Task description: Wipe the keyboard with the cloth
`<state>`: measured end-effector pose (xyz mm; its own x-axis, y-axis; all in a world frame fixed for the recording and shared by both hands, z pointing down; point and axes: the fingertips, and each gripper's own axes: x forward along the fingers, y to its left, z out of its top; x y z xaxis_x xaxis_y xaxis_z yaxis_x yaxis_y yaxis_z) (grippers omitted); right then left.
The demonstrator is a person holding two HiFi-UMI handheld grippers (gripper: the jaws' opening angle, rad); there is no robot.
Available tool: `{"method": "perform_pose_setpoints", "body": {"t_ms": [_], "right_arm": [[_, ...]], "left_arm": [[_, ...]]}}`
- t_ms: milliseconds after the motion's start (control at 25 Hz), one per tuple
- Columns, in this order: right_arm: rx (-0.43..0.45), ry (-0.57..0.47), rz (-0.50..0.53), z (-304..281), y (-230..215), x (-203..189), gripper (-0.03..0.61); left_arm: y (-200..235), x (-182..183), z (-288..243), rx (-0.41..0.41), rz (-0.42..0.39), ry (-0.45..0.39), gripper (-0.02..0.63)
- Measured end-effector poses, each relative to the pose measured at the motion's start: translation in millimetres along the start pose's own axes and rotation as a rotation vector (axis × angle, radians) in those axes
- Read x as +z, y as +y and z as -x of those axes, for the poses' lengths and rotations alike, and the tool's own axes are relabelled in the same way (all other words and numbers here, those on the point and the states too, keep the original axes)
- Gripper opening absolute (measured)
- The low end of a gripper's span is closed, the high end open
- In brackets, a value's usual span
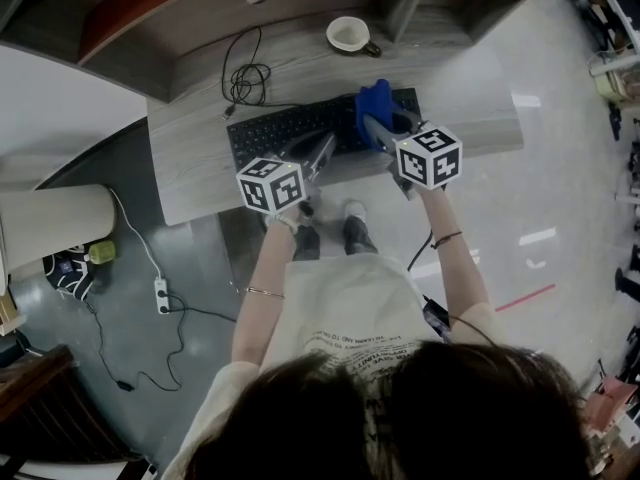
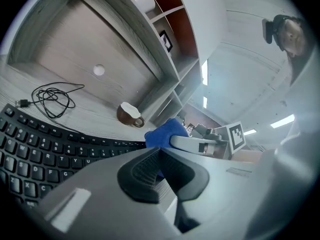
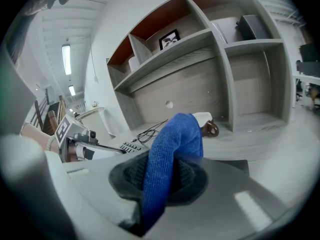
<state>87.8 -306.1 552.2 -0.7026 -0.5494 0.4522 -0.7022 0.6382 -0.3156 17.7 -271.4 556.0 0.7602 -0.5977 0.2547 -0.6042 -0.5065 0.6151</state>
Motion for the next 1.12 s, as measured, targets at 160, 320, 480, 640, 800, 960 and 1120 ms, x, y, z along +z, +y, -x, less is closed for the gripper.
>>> {"method": "perform_pose_setpoints", "body": {"t_ms": [160, 320, 480, 640, 800, 960, 1120], "right_arm": [[-0.001, 0.009, 0.004, -4.8, 8.4, -0.4, 0.051], [-0.003, 0.02, 0.004, -7.9, 16.0, -2.5, 0.051], [0.001, 0.023, 0.005, -11.8, 25.5, -3.5, 0.051], [0.004, 0.029, 0.008, -17.0, 33.9, -4.4, 0.051], [0.006, 0.028, 0.008, -22.8, 41.9, -5.1, 0.051], [0.006, 0.027, 0.013, -29.1, 49.2, -4.0, 0.051], [0.001, 0.026, 0.017, -34.3, 54.9, -2.5, 0.051]], "left_arm": [[3.6, -1.5, 7.9, 0.003, 0.003, 0.001, -0.003], [7.0, -0.4, 15.6, 0.003, 0.002, 0.0, -0.003], [12.9, -0.1, 25.1, 0.013, 0.005, -0.005, -0.003], [18.3, 1.2, 34.9, 0.023, 0.008, -0.011, -0.003], [25.2, 1.7, 45.6, 0.031, 0.012, -0.017, -0.003], [31.1, 4.4, 55.6, 0.034, 0.027, -0.036, -0.003], [39.8, 3.0, 66.3, 0.048, 0.033, -0.035, -0.003]]}}
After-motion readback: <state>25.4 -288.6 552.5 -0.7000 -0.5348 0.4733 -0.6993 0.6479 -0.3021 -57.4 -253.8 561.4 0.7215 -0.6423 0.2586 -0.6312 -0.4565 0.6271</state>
